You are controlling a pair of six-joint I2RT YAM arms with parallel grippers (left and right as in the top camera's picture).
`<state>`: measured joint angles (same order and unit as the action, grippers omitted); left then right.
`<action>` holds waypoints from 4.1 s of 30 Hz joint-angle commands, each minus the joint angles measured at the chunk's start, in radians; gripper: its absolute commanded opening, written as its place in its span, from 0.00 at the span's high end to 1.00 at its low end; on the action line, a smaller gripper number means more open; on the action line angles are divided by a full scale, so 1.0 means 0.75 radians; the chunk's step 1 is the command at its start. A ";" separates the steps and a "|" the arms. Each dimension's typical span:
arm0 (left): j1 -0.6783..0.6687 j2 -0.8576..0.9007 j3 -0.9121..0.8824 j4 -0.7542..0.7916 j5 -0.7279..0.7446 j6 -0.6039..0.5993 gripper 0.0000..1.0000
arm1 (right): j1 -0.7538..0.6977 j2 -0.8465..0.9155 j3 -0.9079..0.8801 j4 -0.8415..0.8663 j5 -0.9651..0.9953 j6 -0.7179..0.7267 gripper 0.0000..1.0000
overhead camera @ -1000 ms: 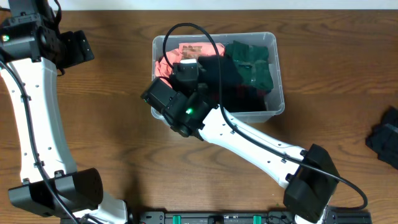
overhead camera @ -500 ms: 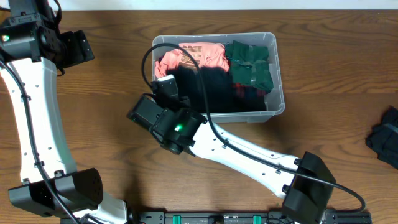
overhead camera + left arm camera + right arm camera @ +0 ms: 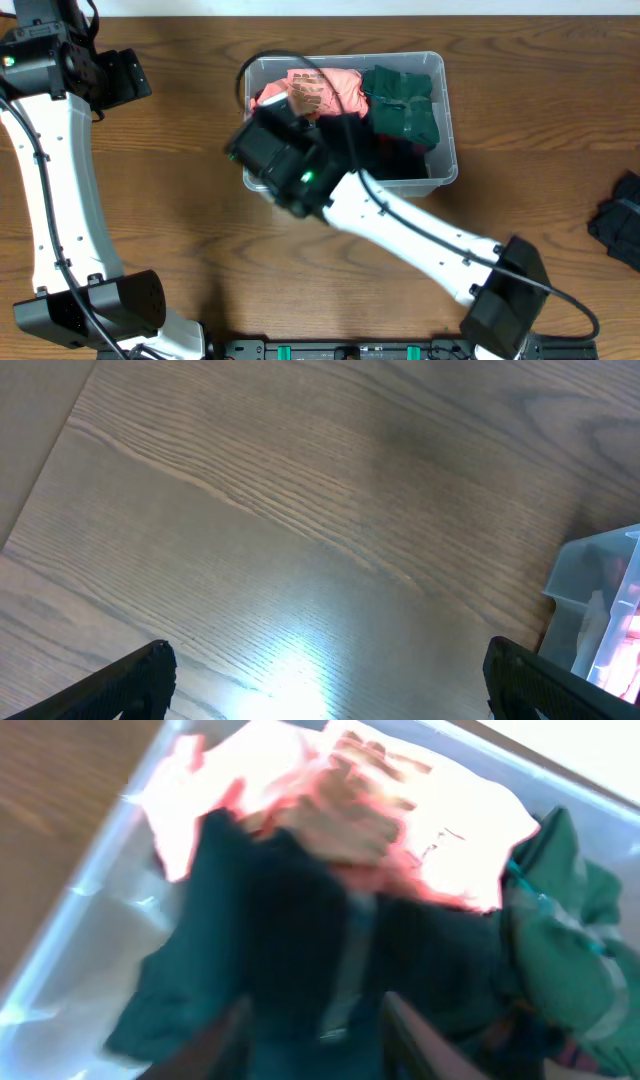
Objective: Pack container
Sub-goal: 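Lower the navy garment into the bin's front-left area and release, then press the garments flat inside the bin with the right gripper, then move the right gripper to the second dark garment and grasp it, then carry the dark garment into the bin's front-right area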
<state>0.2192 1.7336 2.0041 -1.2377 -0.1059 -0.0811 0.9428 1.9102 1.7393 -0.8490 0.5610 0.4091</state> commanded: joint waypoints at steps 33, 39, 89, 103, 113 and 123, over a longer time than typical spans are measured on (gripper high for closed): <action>0.004 0.015 -0.008 -0.004 -0.015 -0.007 0.02 | -0.575 0.049 0.230 -0.161 -0.639 -0.218 0.44; 0.004 0.015 -0.008 -0.004 -0.015 -0.007 0.02 | -0.847 -0.139 0.264 -0.361 -0.645 -0.218 0.01; 0.004 0.015 -0.008 -0.004 -0.015 -0.007 0.02 | -2.482 -0.210 -0.690 0.247 -0.714 -0.444 0.03; 0.004 0.015 -0.008 -0.004 -0.015 -0.007 0.02 | -2.486 -0.085 -0.912 0.399 -0.716 -0.204 0.33; 0.004 0.015 -0.008 -0.004 -0.015 -0.007 0.02 | -2.393 -0.028 -0.923 0.373 -0.757 -0.186 0.99; 0.004 0.015 -0.008 -0.004 -0.015 -0.007 0.02 | -2.047 -0.196 -0.663 0.240 -0.915 -0.177 0.99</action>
<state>0.2192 1.7336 2.0041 -1.2373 -0.1055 -0.0811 -0.6636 1.8175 1.1591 -0.6464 0.0177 0.2615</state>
